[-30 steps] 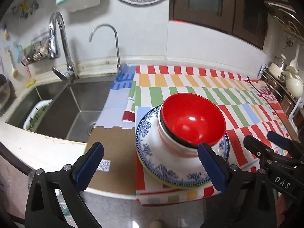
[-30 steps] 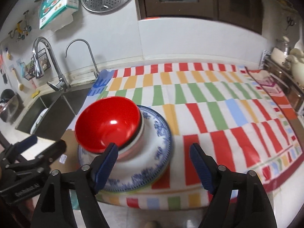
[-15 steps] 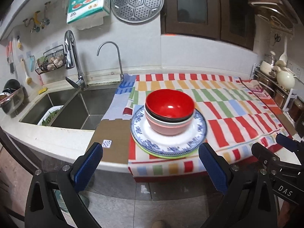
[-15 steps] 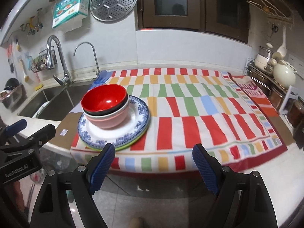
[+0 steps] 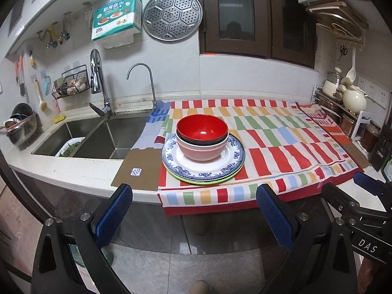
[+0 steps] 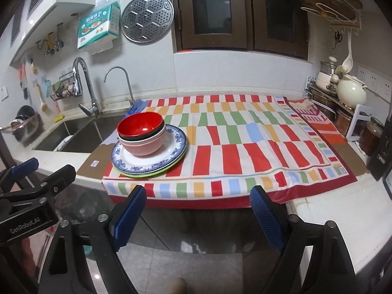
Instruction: Organize plates and bowls
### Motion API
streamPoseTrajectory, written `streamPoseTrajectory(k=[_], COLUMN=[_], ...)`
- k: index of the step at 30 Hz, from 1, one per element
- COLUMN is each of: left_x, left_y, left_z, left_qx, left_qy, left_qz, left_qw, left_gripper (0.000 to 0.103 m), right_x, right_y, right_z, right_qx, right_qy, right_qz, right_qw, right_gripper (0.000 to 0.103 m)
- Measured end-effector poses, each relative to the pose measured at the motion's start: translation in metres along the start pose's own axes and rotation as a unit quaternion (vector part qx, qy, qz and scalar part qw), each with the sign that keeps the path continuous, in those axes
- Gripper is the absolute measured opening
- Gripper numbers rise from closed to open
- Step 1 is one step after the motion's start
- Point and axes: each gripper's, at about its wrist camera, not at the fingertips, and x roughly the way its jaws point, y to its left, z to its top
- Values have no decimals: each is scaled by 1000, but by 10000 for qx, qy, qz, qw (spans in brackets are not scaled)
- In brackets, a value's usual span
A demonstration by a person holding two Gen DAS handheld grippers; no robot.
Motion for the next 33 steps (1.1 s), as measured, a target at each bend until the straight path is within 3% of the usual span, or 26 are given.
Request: streamPoseTrajectory(k=[13,33], left_x=[-30,-37], left_y=[-4,-9], left_z=[-9,-9], left_qx=[-41,9], left_qy=[-141,-196], left_qz=[30,57], left_qw=[9999,9998], left_gripper=[103,103], right_x=[-28,-35], right_y=[1,1], right_z=[-7,-12], right_qx=[-107,-117], right_qy=[-197,-223], right_qz=[45,49], right_qw=[9997,9997], right_gripper=[88,88])
